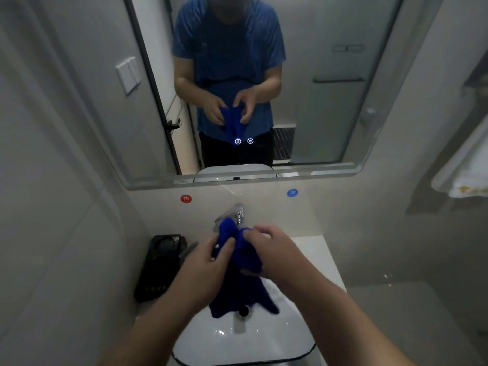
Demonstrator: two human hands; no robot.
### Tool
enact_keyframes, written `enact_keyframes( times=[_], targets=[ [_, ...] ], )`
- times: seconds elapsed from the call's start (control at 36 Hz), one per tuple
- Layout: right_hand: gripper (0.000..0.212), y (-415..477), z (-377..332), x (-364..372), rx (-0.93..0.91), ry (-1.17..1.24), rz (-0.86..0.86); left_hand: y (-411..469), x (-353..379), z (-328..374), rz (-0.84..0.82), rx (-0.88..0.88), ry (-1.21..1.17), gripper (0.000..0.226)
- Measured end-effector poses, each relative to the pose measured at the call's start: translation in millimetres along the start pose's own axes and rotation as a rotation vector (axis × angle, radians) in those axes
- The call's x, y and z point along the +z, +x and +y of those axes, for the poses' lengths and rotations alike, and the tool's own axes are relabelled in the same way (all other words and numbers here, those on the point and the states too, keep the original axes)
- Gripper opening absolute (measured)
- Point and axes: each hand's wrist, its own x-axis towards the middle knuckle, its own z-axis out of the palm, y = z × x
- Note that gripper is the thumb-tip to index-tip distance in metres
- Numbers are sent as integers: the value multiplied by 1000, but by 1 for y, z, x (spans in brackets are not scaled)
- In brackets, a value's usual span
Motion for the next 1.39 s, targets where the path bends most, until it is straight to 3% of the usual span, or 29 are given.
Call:
enact_keyframes(
  times=[0.08, 0.17, 0.28, 0.36, 0.42, 0.44, 0.5, 0.56, 0.58, 0.61, 0.67, 0.75, 0.89, 1.11, 1.22, 1.39],
  targets=[
    [48, -14, -8, 2, 11, 92, -125, -9, 1, 1, -91, -20, -51, 58],
    [54, -14, -11, -7, 104, 145, -223, -10, -2, -3, -50, -32, -50, 46],
    [60, -21, -12, -16, -25, -139, -357, -10, -5, -5, 40, -98, -177, 27],
    [61, -22, -3, -21, -267, -425, -184, -10, -8, 1, 55, -240, -321, 17],
    [37, -24, -2, -24, -401, -558, 57, -10, -8, 2, 80, -346, -444, 24],
    [26, -24, 2, -27, -378, -582, 150, -11, -8, 2, 77, -375, -517, 30],
    [66, -23, 9, -29, -170, -530, 148, -13, -9, 1, 48, -381, -661, 35],
    [96, -23, 22, -35, 87, -223, -79, -15, -9, 3, 6, -374, -780, 35],
    [93, -24, 30, -38, 174, 6, -241, -15, -8, 5, -14, -380, -803, 34],
    [81, -26, 37, -41, 219, 176, -337, -14, -5, 6, -25, -388, -790, 34],
    [52, -29, 49, -45, 245, 326, -375, -9, 4, 5, -17, -410, -684, 34],
    [30, -23, 64, -56, 157, 242, -242, -2, 23, 1, -21, -510, -473, 34],
    [43, -5, 89, -93, 111, -57, 25, 4, 69, -21, -99, -688, -396, 29],
    [43, 31, 117, -155, 244, -114, 5, 34, 131, -44, -299, -786, -308, 33],
    [33, 60, 122, -191, 310, -90, -27, 61, 176, -50, -192, -829, -251, 22],
    [32, 112, 122, -252, 319, -171, 22, 109, 248, -53, -126, -724, -125, 18]
  ],
)
